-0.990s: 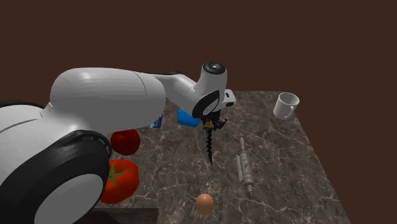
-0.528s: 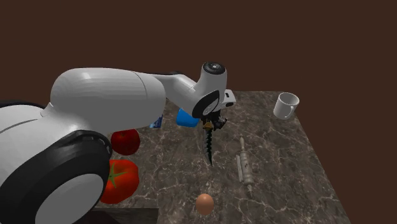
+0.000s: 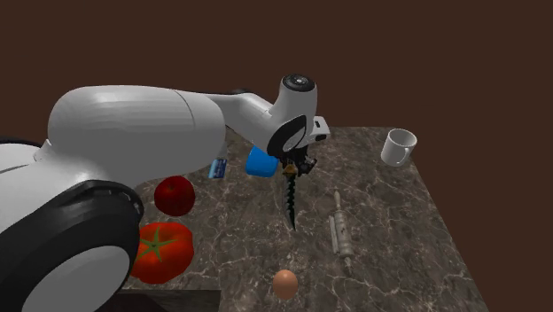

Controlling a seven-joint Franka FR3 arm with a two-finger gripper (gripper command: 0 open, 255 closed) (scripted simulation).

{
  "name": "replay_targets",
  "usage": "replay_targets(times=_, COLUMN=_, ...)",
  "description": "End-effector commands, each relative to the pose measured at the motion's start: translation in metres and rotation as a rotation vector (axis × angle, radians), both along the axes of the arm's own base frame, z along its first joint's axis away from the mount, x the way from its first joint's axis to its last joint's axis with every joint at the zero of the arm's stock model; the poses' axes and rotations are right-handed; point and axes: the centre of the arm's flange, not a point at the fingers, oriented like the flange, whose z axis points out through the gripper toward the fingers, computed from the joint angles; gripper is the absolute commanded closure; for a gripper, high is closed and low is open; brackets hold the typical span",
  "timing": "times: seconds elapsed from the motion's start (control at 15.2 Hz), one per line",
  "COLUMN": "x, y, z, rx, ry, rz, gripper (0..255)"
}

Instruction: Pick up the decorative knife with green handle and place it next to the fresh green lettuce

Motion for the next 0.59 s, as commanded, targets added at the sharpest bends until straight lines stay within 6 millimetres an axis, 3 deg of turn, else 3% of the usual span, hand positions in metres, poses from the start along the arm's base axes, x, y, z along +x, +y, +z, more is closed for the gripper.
replay_targets(times=0.0, x=0.001, y=0.000, z=0.012, rx=0.000, ry=0.000, rz=0.000, gripper=255)
replay_targets(times=0.53, x=0.001, y=0.000, z=0.054, rx=0.000, ry=0.000, rz=0.000, gripper=255)
